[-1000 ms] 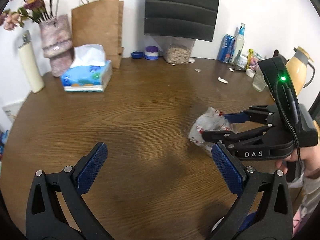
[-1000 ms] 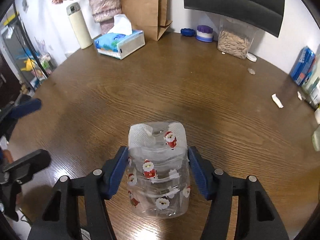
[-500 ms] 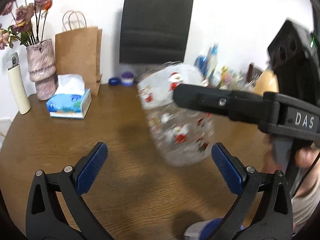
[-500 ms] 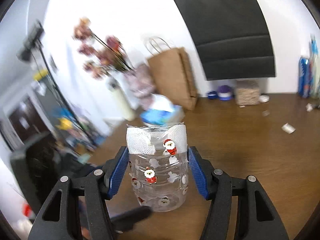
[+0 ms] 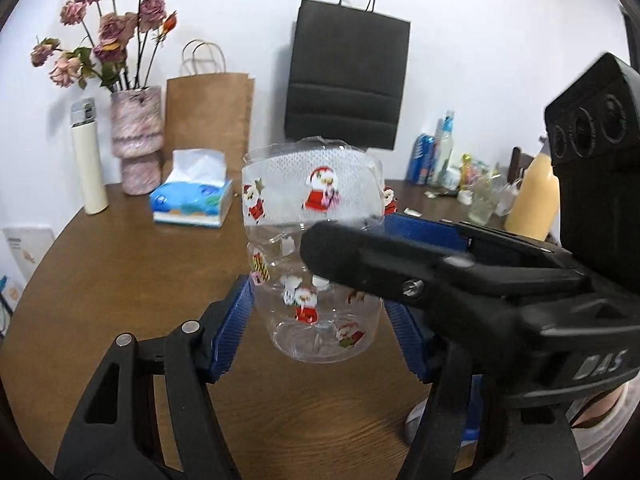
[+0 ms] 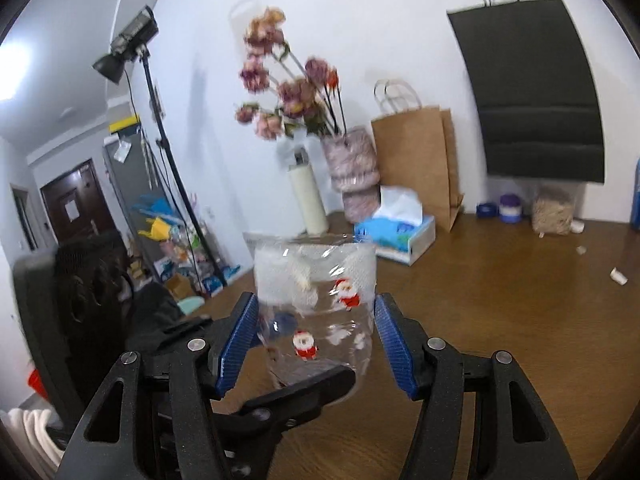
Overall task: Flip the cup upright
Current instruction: 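Rotate the held cup with the right gripper until its opening faces up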
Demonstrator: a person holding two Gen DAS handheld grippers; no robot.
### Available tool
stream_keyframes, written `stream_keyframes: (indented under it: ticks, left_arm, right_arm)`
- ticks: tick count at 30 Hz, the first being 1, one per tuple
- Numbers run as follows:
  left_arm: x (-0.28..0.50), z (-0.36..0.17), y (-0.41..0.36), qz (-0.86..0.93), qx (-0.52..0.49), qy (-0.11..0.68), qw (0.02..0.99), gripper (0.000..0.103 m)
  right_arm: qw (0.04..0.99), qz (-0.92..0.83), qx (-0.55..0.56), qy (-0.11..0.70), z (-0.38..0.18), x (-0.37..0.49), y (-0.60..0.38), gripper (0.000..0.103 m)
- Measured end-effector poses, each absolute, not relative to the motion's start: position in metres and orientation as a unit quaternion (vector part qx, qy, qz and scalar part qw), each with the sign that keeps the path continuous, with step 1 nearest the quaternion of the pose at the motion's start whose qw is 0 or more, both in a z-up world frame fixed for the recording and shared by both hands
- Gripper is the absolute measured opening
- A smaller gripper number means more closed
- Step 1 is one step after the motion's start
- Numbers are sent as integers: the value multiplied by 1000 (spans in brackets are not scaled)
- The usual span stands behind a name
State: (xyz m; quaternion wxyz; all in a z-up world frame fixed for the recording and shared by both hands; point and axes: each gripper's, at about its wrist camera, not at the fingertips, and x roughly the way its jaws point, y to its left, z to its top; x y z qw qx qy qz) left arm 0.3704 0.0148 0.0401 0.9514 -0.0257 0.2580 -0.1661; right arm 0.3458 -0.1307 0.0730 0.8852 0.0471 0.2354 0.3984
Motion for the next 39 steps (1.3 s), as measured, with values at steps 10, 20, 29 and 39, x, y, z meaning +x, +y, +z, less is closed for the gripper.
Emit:
stream_keyframes:
  ticks: [10,20,29,39]
  left_arm:
    - [317,20,16,-158,-6,235,959,62]
    - [345,3,-12,-166,42,282,944,61]
    - [341,-12,-37,-184,46,298,936,63]
    - [323,-25,-22,-142,85,341,925,90]
  right_arm:
    - [907,372,-31,193,64,278,-120,67]
    - [911,350,-1,219,14,302,-144,68]
    - [901,348,1,259,6,312,-166,66]
    - [913,273,-54,298,-17,311,-180,68]
